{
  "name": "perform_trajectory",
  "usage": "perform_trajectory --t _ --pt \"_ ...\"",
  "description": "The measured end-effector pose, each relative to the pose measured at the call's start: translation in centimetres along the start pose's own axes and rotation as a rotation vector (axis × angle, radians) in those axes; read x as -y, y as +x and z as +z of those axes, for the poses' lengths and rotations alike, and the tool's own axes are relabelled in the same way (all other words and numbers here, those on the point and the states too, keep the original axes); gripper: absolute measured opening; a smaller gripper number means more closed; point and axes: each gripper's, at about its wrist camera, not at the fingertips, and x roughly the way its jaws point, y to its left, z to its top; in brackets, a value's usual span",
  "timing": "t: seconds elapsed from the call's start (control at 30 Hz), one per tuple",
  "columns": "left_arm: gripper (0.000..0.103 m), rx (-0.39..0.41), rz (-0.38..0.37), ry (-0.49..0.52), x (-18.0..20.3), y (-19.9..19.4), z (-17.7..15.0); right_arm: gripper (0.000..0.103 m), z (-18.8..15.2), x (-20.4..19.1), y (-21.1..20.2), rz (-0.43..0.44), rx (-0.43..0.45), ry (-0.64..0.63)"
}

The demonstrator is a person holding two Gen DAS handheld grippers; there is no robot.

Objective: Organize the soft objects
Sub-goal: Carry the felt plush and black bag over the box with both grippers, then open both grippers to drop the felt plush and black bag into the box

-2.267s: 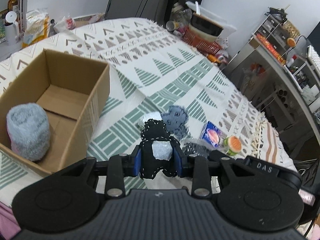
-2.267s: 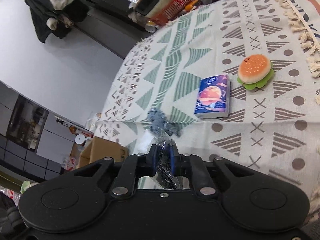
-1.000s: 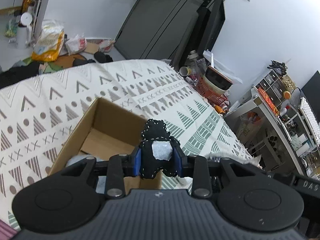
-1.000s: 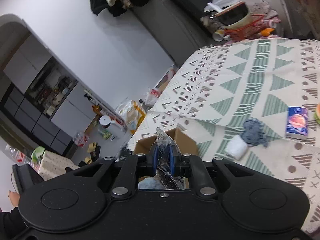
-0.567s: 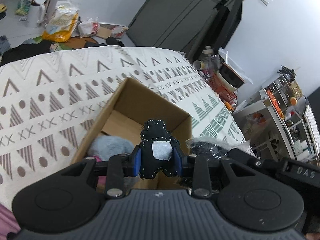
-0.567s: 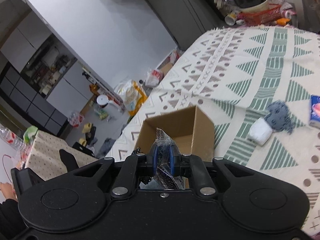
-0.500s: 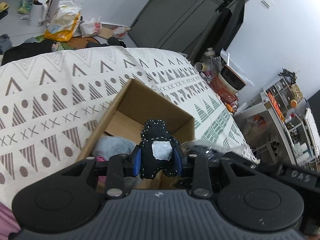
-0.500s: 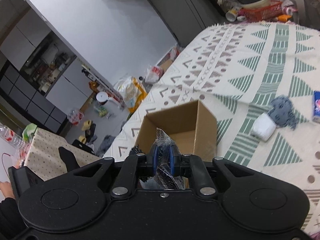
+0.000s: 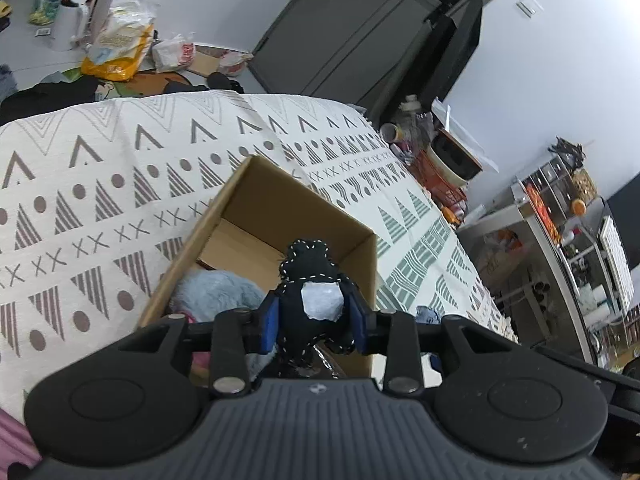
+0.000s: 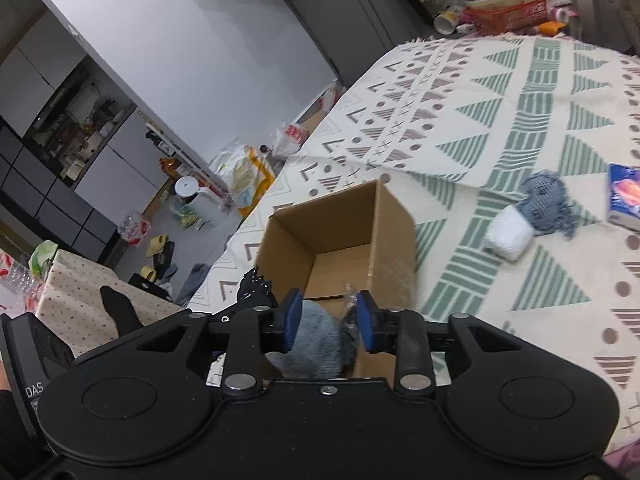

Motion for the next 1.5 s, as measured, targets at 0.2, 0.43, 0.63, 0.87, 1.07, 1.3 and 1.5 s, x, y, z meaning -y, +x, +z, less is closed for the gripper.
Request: perform_trajectory --t 0.2,0.43,0.63,0.87,1.07,1.3,1.5 --pt "0.043 0.007 0.006 0.013 0.8 0.5 -0.4 0.035 -0.3 1.8 -1.5 -0.032 0.014 0.02" --pt "0.058 0.034 0.031 0.056 2.2 0.1 -0.4 0.041 -0.5 3.4 -3.4 -0.047 0.035 0.04" --pt "0.059 0.015 0.071 0.085 3.9 -0.2 -1.0 0.043 -0.4 4.9 -5.2 -0.035 0.05 0.06" --pt "0.059 -0.016 0.109 0.127 6.2 -0.7 -2.7 0.049 -0.7 7.4 -7.2 -0.042 0.065 0.082" --pt "0.075 -0.035 0.151 0.179 9.0 -0.3 -4.2 0.067 -0.6 9.6 -9.4 -0.064 0.113 0.084" --pt "0.085 -0.054 0.197 0.282 12.6 0.1 -5.6 0.094 -0.3 11.5 -12.1 -0.111 0.193 0.061" --pt "0.085 -0.069 0.196 0.325 15.2 0.2 -6.5 0.102 -0.2 13.1 -13.7 -0.15 0.244 0.035"
